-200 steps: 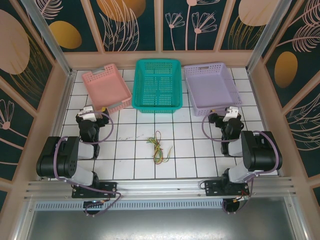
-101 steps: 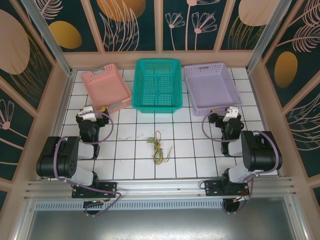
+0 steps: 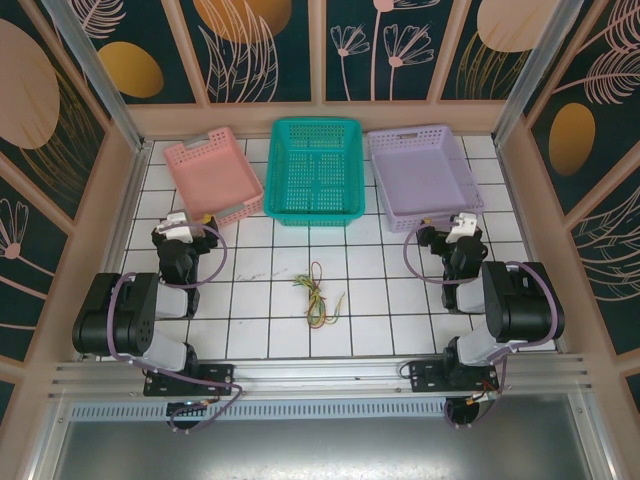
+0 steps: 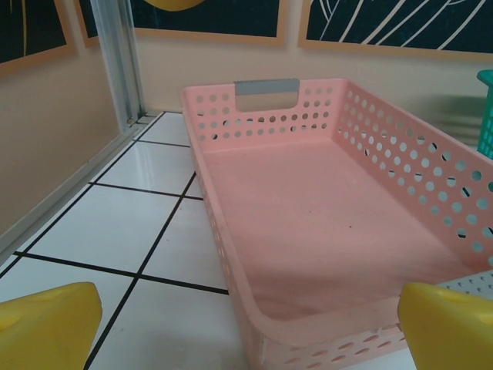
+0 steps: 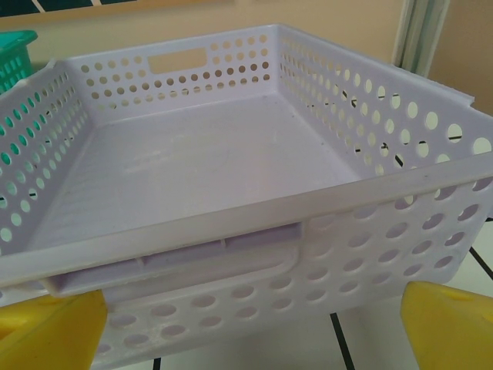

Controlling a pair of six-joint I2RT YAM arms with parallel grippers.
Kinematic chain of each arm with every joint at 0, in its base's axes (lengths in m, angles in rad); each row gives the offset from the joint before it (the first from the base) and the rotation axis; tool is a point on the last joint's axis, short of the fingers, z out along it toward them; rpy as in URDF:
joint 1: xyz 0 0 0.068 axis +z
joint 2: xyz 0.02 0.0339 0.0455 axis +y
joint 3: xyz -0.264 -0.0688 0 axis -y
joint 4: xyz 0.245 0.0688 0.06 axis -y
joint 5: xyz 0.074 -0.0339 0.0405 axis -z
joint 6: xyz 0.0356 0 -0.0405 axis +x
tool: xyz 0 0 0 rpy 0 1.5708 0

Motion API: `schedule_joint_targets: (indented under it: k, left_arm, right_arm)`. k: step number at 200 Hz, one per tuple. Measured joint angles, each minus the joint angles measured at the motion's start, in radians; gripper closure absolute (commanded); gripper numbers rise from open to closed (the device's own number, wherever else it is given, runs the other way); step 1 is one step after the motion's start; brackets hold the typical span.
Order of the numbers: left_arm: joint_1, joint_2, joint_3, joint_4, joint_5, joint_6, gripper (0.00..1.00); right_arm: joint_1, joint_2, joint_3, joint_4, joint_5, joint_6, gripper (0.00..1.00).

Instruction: Untangle the cables

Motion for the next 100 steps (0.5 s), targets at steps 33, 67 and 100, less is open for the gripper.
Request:
schedule_joint_targets:
  k: [33,67,100]
  left_arm:
    - [0.0,-0.071,0.037,-0.092,0.024,0.011,0.01]
    - [0.0,-0.154,0.052,-0.163,0.017,0.009,0.01]
    - [0.0,-0.261,0.027,-0.263,-0.003,-0.014,0.01]
  right_arm:
    - [-0.001,-0.003,0.019,-0.016,-0.032,-0.004,0.01]
    - [-0.001,-0.026,0.073,-0.115,-0.049,-0.01,0.01]
    - [0.009,-0.051,0.198,-0.326,-0.052,-0.007,0.01]
